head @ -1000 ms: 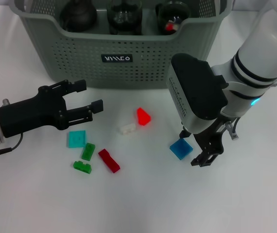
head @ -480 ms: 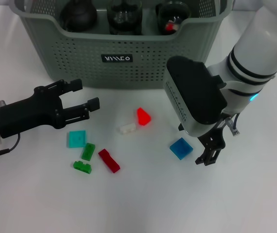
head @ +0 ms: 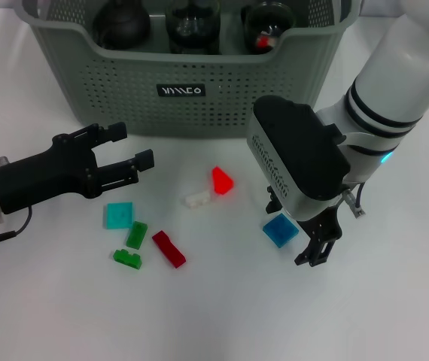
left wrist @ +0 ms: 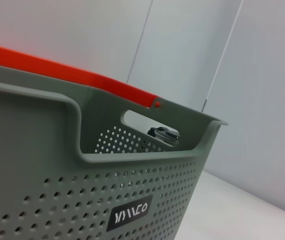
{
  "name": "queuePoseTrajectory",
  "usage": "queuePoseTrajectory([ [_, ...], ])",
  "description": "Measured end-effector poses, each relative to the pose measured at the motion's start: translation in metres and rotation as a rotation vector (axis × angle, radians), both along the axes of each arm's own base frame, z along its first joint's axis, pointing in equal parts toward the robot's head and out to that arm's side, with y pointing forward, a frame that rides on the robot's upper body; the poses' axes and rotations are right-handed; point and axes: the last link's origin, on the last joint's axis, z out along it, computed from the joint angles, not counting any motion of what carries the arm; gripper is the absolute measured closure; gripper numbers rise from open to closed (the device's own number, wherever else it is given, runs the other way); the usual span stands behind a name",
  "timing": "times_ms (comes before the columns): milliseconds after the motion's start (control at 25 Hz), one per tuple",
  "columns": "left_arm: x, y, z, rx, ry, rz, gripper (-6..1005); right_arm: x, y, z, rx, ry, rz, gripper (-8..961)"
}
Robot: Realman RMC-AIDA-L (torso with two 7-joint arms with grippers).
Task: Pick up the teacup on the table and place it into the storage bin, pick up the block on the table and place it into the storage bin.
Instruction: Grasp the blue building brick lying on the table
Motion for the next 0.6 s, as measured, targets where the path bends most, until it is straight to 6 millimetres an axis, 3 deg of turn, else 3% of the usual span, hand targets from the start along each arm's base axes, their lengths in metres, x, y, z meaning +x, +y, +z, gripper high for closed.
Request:
queuePoseTrajectory([
  [600, -0.0011, 0.0004, 0.0008, 0.003, 0.003, 0.004, 171, 0.0093, 0.0057, -0.0034, 0.005, 0.023, -0.054, 45],
])
